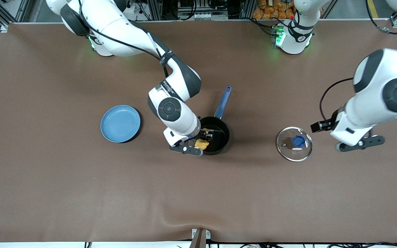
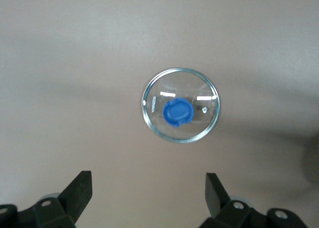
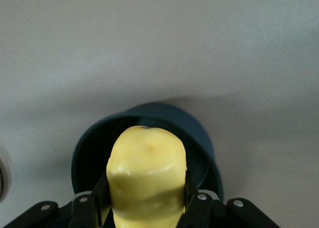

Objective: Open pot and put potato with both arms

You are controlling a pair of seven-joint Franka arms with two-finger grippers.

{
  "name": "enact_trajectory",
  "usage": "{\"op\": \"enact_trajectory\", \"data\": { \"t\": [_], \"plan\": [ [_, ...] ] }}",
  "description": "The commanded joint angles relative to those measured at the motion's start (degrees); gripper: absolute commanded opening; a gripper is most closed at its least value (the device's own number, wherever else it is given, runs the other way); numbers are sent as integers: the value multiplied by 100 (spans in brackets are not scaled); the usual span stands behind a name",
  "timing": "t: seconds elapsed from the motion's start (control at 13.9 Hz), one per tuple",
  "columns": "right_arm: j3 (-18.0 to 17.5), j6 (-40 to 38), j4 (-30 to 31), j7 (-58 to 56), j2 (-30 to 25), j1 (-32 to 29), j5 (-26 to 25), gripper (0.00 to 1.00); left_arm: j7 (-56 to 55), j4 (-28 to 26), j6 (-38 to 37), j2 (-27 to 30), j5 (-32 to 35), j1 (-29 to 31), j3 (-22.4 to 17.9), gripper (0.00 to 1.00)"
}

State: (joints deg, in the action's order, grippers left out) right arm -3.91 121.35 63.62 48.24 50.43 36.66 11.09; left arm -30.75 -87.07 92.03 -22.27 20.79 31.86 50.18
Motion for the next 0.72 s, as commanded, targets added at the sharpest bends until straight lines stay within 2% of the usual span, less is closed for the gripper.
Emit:
{"op": "enact_trajectory", "data": {
  "t": [0.0, 0.22, 0.65],
  "plan": [
    [22, -15, -271, 204, 160, 139, 113, 0, 140, 383, -466, 223, -347, 118, 88, 100],
    [22, 168, -262, 221, 388, 218, 104, 0, 210, 822, -887, 303, -602, 127, 80, 100],
    [22, 275, -236, 529, 643, 376, 104, 0, 342, 1105, -1187, 382, -656, 214, 88, 100]
  ]
}}
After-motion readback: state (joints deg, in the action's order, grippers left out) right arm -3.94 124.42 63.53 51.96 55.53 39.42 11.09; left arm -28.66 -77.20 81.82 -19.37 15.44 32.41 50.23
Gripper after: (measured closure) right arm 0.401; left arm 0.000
